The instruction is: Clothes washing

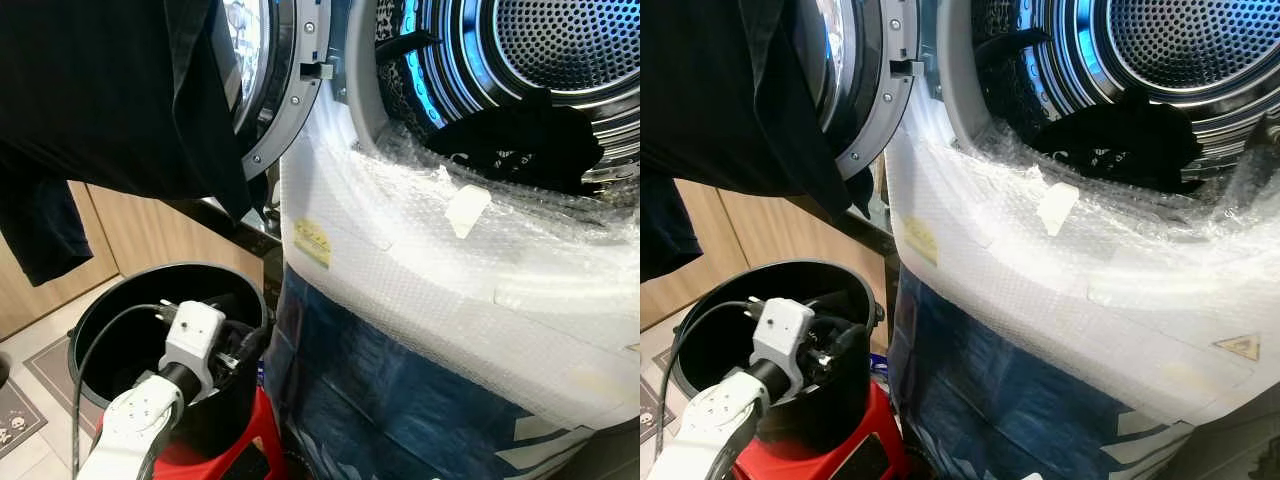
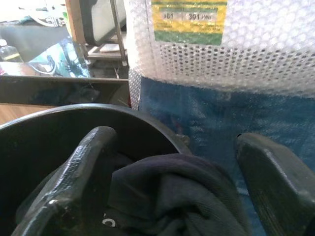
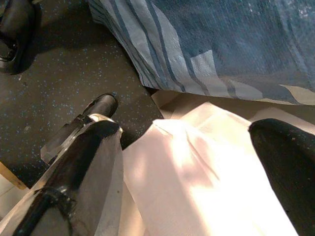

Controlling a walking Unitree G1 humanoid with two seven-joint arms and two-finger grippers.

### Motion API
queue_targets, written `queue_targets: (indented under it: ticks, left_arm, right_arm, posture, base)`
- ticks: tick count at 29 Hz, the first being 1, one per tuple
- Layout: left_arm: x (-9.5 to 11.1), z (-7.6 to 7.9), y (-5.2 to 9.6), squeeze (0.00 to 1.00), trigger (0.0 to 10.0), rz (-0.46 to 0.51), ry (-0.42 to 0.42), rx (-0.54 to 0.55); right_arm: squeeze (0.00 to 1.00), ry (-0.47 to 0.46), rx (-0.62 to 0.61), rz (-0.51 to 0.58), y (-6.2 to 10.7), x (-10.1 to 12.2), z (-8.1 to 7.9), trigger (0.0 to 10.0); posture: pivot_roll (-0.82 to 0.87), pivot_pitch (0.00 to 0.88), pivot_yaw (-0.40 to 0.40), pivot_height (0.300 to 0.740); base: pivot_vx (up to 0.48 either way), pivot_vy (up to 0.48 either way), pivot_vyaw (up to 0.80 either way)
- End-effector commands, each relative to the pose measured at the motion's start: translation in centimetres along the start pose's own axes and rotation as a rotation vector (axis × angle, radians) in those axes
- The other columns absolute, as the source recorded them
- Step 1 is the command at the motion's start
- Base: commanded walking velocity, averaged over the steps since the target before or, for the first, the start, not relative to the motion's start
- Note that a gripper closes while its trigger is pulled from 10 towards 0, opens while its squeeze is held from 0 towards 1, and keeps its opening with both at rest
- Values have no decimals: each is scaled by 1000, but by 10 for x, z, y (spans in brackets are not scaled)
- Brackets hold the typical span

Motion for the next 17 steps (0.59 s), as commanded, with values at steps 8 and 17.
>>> queue_targets:
  ticks: [8, 17]
  left_arm:
    - [-9, 14, 4, 1000, 10000, -53, -25, -109]
    - [-20, 14, 10, 1000, 10000, -107, -40, -92]
  right_arm:
    - [0, 24, -10, 6, 0, 0, 6, 10000]
    - [0, 15, -6, 16, 0, 4, 4, 10000]
  posture:
    - [356, 17, -69, 740]
    - [350, 28, -61, 740]
  base:
    - [0, 0, 0]
    - [0, 0, 0]
Point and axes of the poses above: a point about 5 cm out from each wrist's last joint towards the gripper, its own y axis pointing back from the gripper into the wrist, its own x axis along the axis of the wrist's last joint, z = x × y, the point moved 4 cm from there along -y, pointing out of the wrist towards the gripper, and after that the axes turned 2 degrees about -y, right-handed, at the moved point
